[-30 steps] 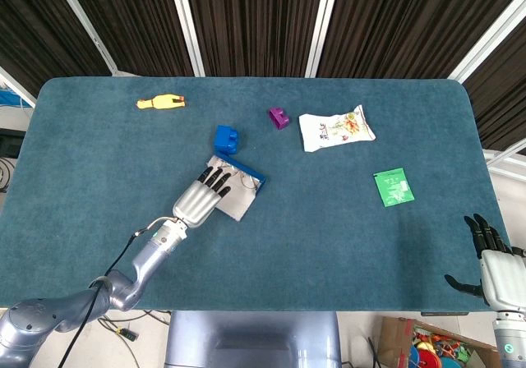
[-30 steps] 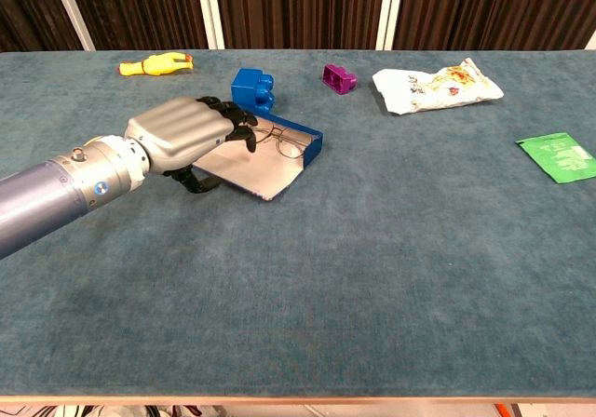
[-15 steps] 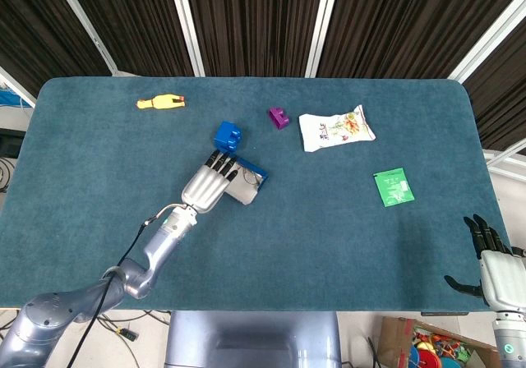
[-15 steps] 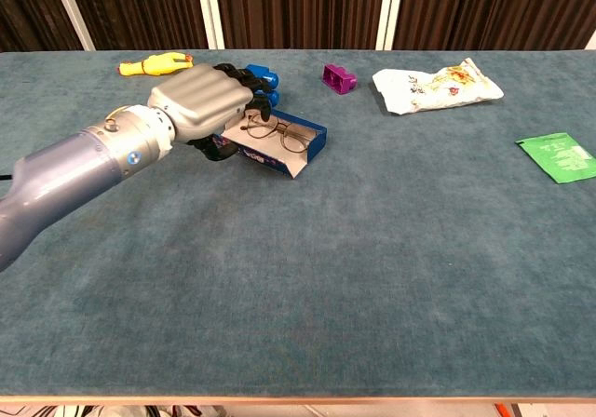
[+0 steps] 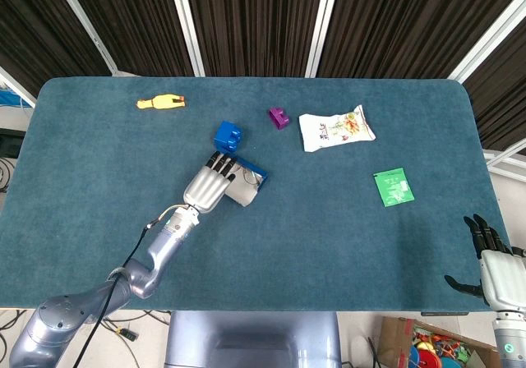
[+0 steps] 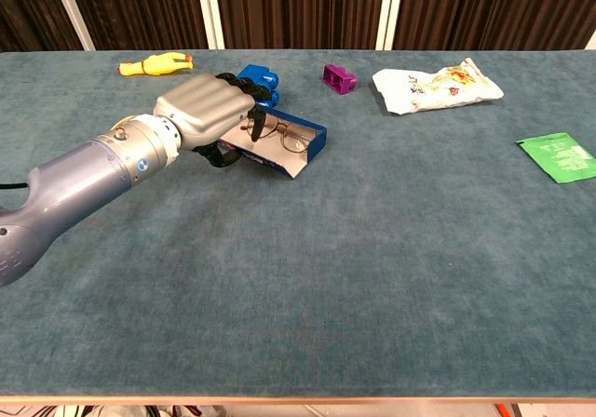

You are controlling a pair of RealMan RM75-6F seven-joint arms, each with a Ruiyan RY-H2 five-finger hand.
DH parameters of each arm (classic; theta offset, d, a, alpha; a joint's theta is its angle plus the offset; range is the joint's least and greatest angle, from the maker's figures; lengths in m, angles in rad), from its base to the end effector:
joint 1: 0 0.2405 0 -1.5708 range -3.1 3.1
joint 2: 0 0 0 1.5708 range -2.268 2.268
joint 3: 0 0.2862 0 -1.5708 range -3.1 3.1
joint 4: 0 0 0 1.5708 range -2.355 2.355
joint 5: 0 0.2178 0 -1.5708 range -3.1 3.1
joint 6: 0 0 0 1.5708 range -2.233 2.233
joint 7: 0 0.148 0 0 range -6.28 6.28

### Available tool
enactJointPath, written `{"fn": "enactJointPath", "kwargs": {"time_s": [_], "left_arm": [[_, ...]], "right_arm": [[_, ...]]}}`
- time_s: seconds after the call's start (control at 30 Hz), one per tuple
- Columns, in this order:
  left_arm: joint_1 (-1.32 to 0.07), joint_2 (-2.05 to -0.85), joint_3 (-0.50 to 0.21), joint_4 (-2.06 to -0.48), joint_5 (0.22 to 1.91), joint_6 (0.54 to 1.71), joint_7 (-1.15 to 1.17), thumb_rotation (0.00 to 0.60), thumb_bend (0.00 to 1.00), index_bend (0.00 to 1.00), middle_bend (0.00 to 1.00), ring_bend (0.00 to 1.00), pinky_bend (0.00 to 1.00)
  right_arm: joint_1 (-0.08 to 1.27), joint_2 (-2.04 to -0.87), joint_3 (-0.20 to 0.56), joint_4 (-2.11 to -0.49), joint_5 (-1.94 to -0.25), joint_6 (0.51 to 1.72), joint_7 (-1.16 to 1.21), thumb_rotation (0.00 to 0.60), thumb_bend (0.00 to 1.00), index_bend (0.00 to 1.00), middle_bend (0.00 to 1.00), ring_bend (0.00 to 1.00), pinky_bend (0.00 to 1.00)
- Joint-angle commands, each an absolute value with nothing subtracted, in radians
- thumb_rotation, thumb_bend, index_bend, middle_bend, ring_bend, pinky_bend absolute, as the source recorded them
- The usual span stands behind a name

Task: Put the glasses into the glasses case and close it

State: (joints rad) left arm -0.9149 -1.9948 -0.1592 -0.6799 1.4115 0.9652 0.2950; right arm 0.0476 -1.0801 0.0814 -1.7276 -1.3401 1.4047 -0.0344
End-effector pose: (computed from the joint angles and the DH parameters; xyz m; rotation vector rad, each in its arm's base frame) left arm -0.1419 0.4243 -0.1189 -1.9656 -0.3758 -0.8426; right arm -0.3494 -0.1783 0.1683 1.2502 -1.0671 0.8089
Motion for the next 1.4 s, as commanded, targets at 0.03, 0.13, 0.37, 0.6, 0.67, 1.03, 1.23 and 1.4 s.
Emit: {"fn": "enactJointPath", "kwargs": {"time_s": [0.03, 0.13, 0.37, 0.6, 0.67, 1.03, 1.23, 1.4], "left_arm": [[-0.911, -1.994, -0.158, -0.674, 1.411, 0.968, 0.29, 0.6, 0.37, 0.44, 0.1, 0.05, 0.11], [-0.906, -1.992, -0.156, -0.671, 1.41, 0.97, 0.283, 0.6, 0.37, 0.46, 0.11, 0.05, 0.11], [-0.898, -1.984, -0.155, -0.67, 1.415, 0.99, 0.268, 0.6, 0.37, 0.5, 0.13, 0.05, 0.11], [-0.895, -1.982, -0.155, -0.669, 1.416, 0.997, 0.268, 0.6, 0.37, 0.53, 0.15, 0.05, 0.11], [-0.894, -1.982, -0.154, -0.668, 1.415, 0.997, 0.273, 0.6, 0.37, 0.53, 0.15, 0.05, 0.11], [-0.886, -1.972, -0.146, -0.686, 1.416, 0.991, 0.276, 0.6, 0.45, 0.54, 0.15, 0.05, 0.11], [-0.875, -1.96, -0.142, -0.703, 1.413, 0.991, 0.273, 0.6, 0.46, 0.55, 0.15, 0.05, 0.11], [-0.861, -1.94, -0.141, -0.737, 1.412, 1.002, 0.265, 0.6, 0.46, 0.55, 0.16, 0.05, 0.11]], "right_arm": [[0.048, -1.08, 0.081, -1.728, -1.34, 1.404, -0.035, 0.6, 0.2, 0.01, 0.0, 0.11, 0.28], [0.048, -1.081, 0.081, -1.728, -1.339, 1.404, -0.037, 0.6, 0.2, 0.01, 0.0, 0.11, 0.28], [0.049, -1.08, 0.081, -1.732, -1.33, 1.398, -0.043, 0.6, 0.2, 0.01, 0.0, 0.11, 0.28], [0.049, -1.079, 0.082, -1.735, -1.327, 1.397, -0.047, 0.6, 0.2, 0.01, 0.0, 0.11, 0.28], [0.048, -1.078, 0.081, -1.735, -1.326, 1.398, -0.047, 0.6, 0.2, 0.01, 0.0, 0.11, 0.28], [0.05, -1.077, 0.082, -1.737, -1.324, 1.395, -0.046, 0.6, 0.2, 0.01, 0.0, 0.11, 0.28], [0.049, -1.077, 0.082, -1.738, -1.323, 1.396, -0.045, 0.6, 0.2, 0.01, 0.0, 0.11, 0.28], [0.049, -1.077, 0.082, -1.738, -1.323, 1.396, -0.044, 0.6, 0.2, 0.01, 0.0, 0.11, 0.28]]}}
